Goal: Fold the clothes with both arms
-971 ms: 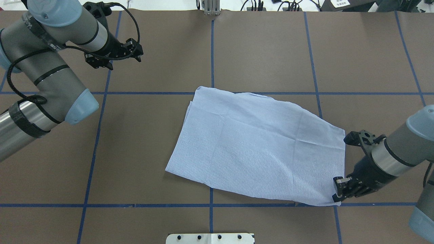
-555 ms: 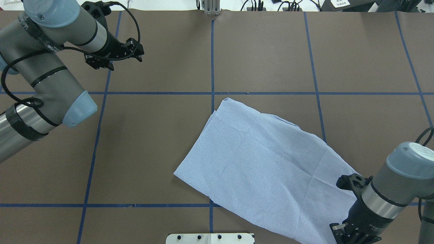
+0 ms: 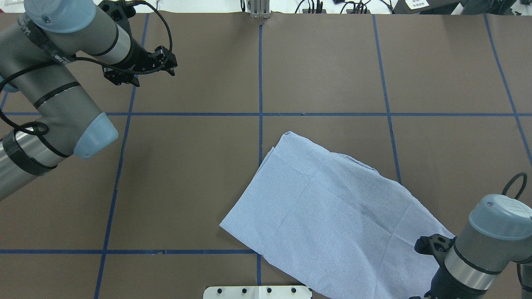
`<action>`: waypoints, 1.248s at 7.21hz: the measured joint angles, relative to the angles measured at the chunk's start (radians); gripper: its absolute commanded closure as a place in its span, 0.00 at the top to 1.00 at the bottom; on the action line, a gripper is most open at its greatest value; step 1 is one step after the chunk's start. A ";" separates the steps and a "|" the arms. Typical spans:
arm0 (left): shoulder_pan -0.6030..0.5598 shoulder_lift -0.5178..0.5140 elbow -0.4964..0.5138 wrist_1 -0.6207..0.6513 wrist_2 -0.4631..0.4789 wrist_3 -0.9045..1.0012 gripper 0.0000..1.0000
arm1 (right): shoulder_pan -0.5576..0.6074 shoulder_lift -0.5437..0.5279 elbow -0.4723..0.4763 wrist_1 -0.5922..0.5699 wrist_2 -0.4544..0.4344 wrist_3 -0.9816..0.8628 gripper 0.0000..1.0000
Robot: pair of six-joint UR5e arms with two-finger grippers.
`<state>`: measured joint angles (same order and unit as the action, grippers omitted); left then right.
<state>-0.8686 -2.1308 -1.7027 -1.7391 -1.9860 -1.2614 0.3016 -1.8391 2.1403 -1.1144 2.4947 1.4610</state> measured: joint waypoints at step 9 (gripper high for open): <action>0.414 0.090 -0.180 -0.081 0.041 -0.313 0.93 | 0.601 0.240 -0.071 0.001 -0.009 -0.091 1.00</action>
<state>-0.4549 -2.0410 -1.8826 -1.8203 -1.9449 -1.5742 0.9029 -1.5989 2.0698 -1.1136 2.4858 1.3698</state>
